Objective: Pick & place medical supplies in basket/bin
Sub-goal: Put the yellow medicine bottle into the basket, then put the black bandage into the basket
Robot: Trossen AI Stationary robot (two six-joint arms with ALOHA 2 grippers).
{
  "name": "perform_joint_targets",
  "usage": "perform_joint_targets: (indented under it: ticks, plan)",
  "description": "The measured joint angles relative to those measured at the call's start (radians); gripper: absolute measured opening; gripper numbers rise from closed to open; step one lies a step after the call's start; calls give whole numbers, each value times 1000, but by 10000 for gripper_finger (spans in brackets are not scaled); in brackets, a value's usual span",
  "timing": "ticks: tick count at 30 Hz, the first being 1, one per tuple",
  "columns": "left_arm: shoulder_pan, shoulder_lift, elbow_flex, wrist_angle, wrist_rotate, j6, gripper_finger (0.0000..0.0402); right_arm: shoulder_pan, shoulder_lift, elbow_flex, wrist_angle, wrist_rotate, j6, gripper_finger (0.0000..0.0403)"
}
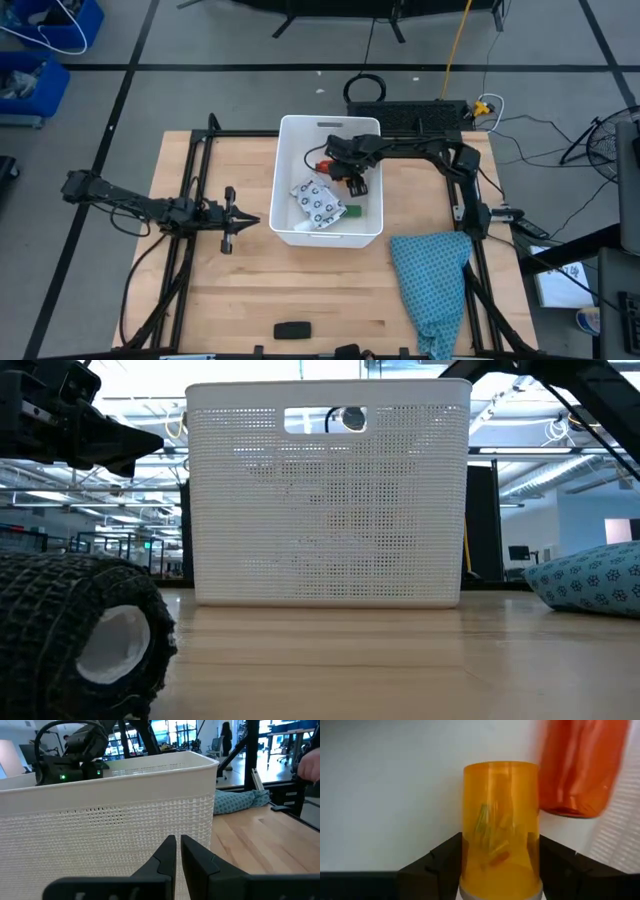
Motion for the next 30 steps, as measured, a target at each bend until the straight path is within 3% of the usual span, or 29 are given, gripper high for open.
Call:
perform_joint_targets:
  ticks: [7, 18, 22, 25, 28, 30]
  plan:
    - [0, 0, 0, 0, 0, -13, 31, 3, -71, 0, 16, 80, -3, 244]
    - [0, 0, 0, -1, 1, -34, 31, 27, -258, -1, 41, 65, 73, 269]
    - [0, 0, 0, -1, 1, -34, 31, 28, -364, -1, 33, -31, 157, 264]
    - [0, 0, 0, -2, 1, -34, 31, 31, -455, -1, 25, -169, 244, 253]
    - [0, 0, 0, -9, 1, -44, 31, 63, -556, -33, 37, -339, 303, 228]
    - [0, 0, 0, -14, 1, -58, 31, 113, -629, -76, 64, -379, 318, 200]
